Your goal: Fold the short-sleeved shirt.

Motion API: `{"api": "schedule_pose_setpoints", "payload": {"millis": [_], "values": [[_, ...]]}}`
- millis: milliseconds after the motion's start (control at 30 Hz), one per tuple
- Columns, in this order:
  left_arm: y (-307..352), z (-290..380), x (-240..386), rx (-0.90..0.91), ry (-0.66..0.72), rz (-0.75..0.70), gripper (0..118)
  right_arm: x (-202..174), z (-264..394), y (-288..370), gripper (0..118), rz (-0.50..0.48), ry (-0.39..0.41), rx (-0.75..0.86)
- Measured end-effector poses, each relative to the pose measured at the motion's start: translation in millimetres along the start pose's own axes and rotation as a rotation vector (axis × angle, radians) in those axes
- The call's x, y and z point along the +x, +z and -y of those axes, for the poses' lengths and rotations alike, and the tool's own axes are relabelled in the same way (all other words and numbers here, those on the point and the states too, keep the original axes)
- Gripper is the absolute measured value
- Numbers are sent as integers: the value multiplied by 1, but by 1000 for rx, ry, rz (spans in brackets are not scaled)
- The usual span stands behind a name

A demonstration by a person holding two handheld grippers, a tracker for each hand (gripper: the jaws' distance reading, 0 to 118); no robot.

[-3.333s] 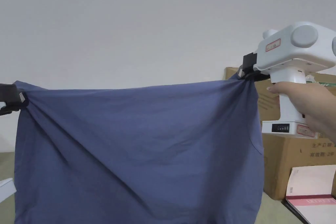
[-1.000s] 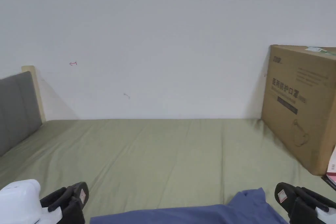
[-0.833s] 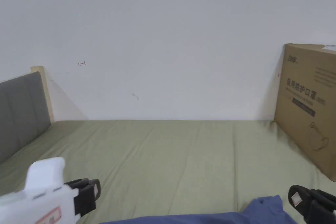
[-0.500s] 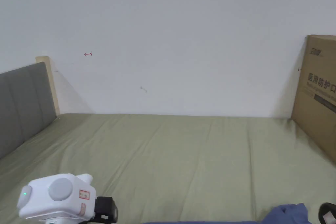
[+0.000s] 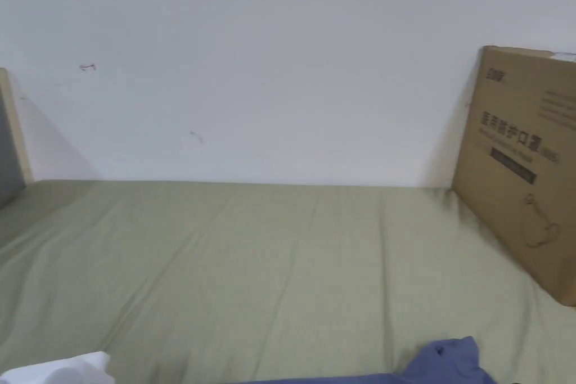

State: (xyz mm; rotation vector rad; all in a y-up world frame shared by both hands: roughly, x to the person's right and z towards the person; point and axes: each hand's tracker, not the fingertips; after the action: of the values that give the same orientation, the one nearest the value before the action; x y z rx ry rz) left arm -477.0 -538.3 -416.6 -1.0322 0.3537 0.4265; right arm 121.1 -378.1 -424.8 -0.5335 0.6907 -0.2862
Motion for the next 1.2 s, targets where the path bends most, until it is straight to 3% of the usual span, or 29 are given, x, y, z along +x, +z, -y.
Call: {"api": "schedule_pose_setpoints", "payload": {"millis": [67,100,167,200,333,433,467,533,567,600,633,800,933,1033,1067,1100,1133,1167,1200], "values": [[8,4,10,26,-29,-36,101,10,2,-3,0,15,-41,-9],[17,10,16,63,-78,-90,87,18,2,-4,0,24,-54,-3],[31,17,24,128,-149,-112,45,34,-2,-8,0,75,-87,-6],[39,18,27,146,-178,-112,5,44,-7,-13,0,102,-106,-15],[67,19,15,188,-170,-42,1,77,-35,-47,0,139,-114,-102],[90,20,10,191,-133,-25,1,94,-55,-92,0,192,-20,-241],[93,21,9,193,-128,-6,1,98,-60,-107,8,206,11,-281],[99,22,11,186,-143,1,1,109,-70,-150,38,263,61,-385],[100,24,12,183,-154,-1,1,116,-72,-169,38,289,64,-461],[101,24,13,179,-166,-2,1,126,-69,-189,95,297,38,-548],[101,24,14,180,-174,-4,1,135,-68,-204,105,287,24,-566],[100,24,10,178,-164,-10,1,180,-52,-259,105,466,25,-647],[91,28,6,147,-149,-24,1,199,-42,-280,105,489,-10,-701],[81,32,2,118,-148,-30,1,188,-44,-276,100,495,59,-690],[79,34,1,109,-141,-30,1,183,-45,-273,92,489,77,-690],[78,35,0,102,-131,-28,1,179,-47,-270,74,482,103,-682],[78,36,-1,102,-121,-25,1,175,-49,-266,54,467,125,-680],[79,36,0,105,-112,-23,1,172,-51,-263,22,447,139,-674],[82,37,0,109,-105,-21,1,169,-53,-257,0,397,122,-668]]}}
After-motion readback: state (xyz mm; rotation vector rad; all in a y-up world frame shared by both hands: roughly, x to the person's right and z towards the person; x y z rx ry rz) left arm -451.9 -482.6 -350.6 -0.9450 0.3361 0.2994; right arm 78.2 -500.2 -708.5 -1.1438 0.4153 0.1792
